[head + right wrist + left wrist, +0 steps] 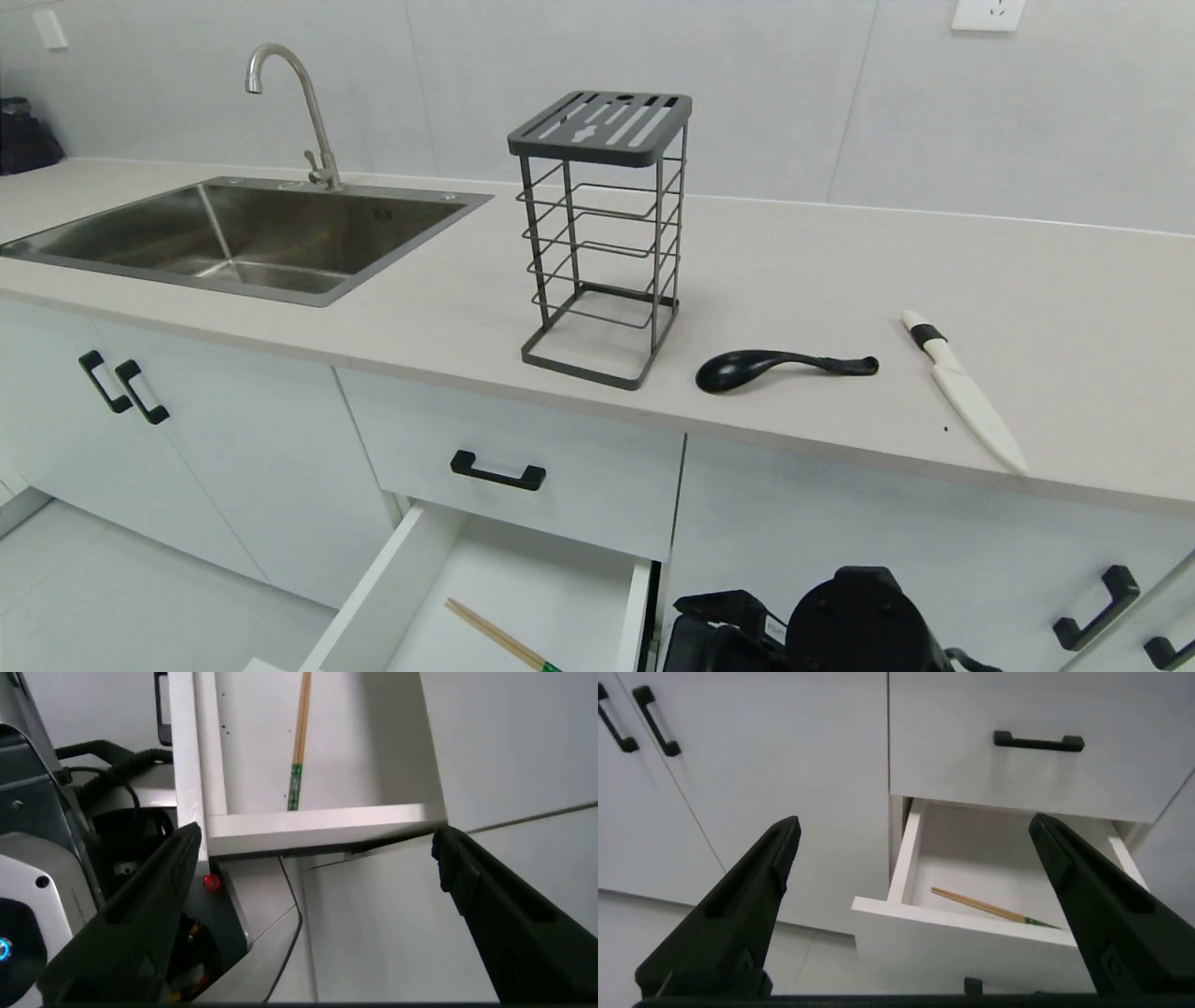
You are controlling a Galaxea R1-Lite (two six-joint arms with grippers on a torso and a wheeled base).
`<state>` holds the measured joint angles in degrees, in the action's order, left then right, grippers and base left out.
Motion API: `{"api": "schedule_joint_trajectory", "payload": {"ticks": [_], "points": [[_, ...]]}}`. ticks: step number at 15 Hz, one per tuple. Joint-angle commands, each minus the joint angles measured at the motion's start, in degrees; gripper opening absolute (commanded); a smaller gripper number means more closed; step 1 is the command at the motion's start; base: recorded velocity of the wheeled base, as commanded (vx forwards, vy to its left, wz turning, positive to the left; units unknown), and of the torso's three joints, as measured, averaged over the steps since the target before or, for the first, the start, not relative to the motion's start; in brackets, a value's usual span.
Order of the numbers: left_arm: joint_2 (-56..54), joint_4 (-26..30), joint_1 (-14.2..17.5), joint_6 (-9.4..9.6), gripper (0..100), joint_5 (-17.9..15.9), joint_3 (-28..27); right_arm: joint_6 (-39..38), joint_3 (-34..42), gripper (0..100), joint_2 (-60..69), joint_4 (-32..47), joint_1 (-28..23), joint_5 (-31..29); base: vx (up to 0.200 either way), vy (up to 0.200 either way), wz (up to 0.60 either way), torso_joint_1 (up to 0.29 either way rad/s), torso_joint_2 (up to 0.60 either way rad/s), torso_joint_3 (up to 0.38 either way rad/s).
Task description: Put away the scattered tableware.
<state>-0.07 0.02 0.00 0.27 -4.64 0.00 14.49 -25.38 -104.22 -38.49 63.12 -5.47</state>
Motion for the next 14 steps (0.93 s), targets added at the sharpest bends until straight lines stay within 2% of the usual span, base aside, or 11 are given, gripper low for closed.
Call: {"api": "schedule_joint_trajectory", "payload": {"ticks": [1, 5, 8, 14], "points": [[0.1, 0.0, 0.0, 0.0, 100, 0.0, 0.0, 0.0, 0.1, 100, -0.1, 0.1, 0.1, -0.1, 0.0, 0.0, 0.0, 0.266, -0.49, -0.222], [0.1, 0.0, 0.0, 0.0, 100, 0.0, 0.0, -0.1, 0.0, 100, -0.3, 0.0, -0.1, 0.0, 0.0, 0.0, 0.0, 0.134, -0.48, -0.22], [0.1, 0.0, 0.0, 0.0, 100, 0.0, 0.0, -0.1, 0.0, 100, -0.5, 0.0, -0.2, 0.0, 0.0, 0.0, 0.0, 0.378, -0.48, -0.24], [0.1, 0.0, 0.0, 0.0, 100, 0.0, 0.0, -0.1, 0.0, 100, -1.0, 0.1, -0.5, 0.0, 0.0, 0.0, 0.0, 0.284, -0.52, -0.254]]}}
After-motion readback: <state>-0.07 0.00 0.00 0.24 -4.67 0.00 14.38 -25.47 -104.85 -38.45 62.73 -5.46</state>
